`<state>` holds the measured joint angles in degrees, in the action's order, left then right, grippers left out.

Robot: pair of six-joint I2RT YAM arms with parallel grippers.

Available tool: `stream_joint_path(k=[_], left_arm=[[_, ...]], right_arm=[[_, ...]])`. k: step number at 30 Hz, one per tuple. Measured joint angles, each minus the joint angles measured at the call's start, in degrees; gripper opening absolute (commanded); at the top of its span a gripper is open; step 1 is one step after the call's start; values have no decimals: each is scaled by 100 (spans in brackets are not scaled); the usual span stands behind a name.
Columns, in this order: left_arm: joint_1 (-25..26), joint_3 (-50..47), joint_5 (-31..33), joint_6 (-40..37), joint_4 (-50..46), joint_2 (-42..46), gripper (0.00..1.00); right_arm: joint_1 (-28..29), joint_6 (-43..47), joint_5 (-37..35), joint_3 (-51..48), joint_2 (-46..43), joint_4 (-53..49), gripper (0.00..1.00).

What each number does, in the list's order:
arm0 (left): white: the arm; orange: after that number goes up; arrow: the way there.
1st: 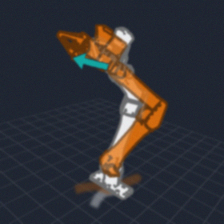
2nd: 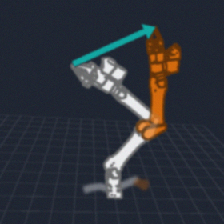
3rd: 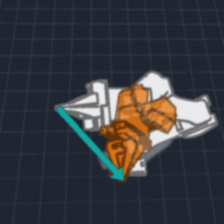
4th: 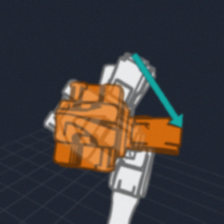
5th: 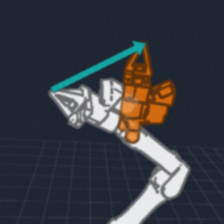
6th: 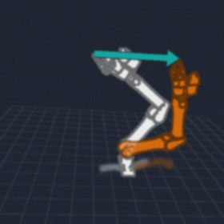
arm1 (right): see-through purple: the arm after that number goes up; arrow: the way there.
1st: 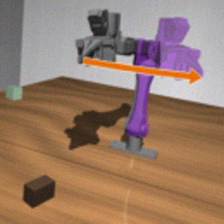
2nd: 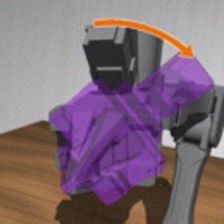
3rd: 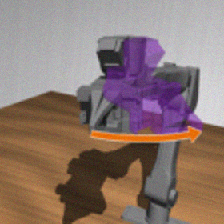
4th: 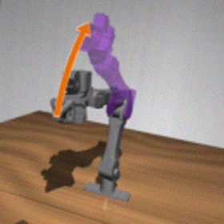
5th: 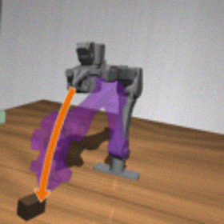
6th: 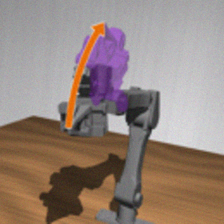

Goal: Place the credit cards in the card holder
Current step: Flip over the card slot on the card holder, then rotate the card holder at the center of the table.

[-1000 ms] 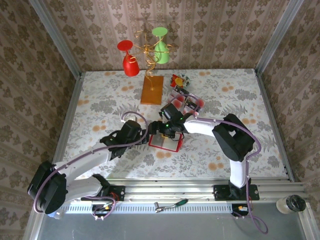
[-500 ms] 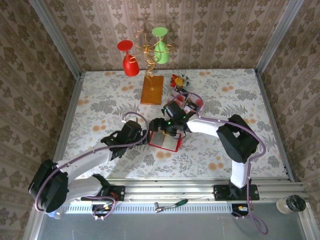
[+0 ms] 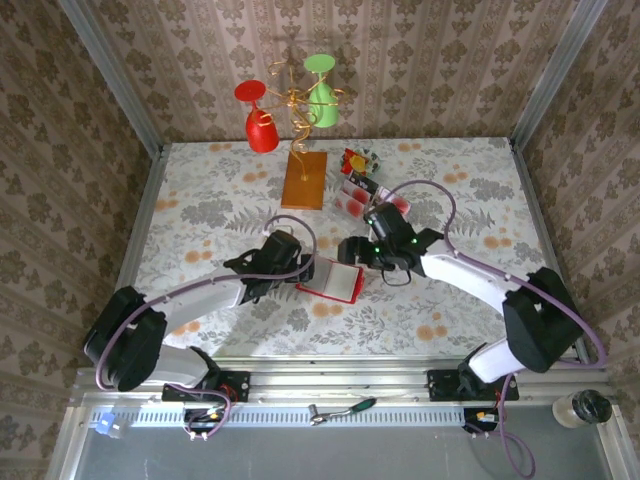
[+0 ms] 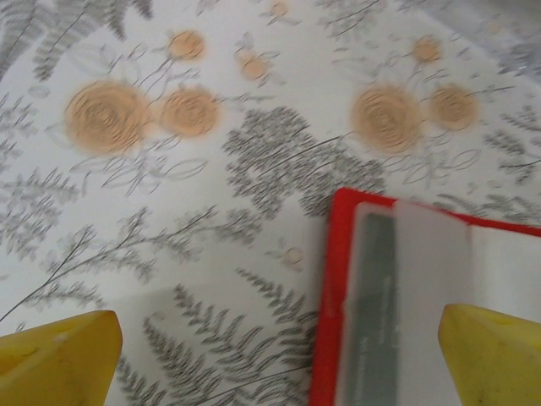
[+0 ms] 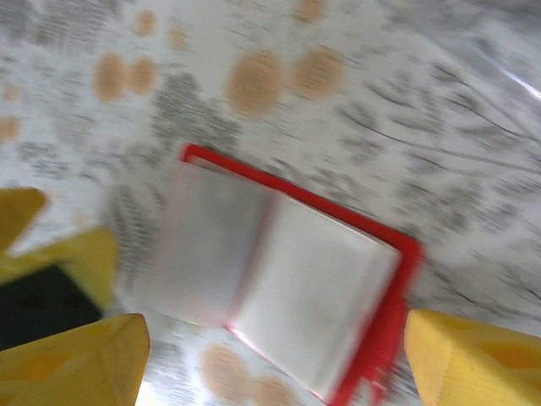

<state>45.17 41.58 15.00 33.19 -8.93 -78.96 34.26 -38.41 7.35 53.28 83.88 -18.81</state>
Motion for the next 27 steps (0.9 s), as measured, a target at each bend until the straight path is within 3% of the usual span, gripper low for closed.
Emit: stream_joint_path(k=[5, 8, 18, 20, 27], left_arm=[[280, 389, 138, -212, 0, -417, 97], [356, 398, 232, -264, -31, -608, 97], [354, 175, 584, -278, -205, -802, 97], [350, 136, 614, -275, -229, -848, 97], [350, 46, 627, -212, -192, -938, 97]], right_arm=[[0, 162, -297, -586, -87, -267, 77], [2, 219, -291, -737, 55, -247, 71], [-17, 481, -273, -684, 728, 9, 10], [-42, 586, -269, -636, 728, 20, 2], [-251, 1113, -284, -452, 728, -136, 0]])
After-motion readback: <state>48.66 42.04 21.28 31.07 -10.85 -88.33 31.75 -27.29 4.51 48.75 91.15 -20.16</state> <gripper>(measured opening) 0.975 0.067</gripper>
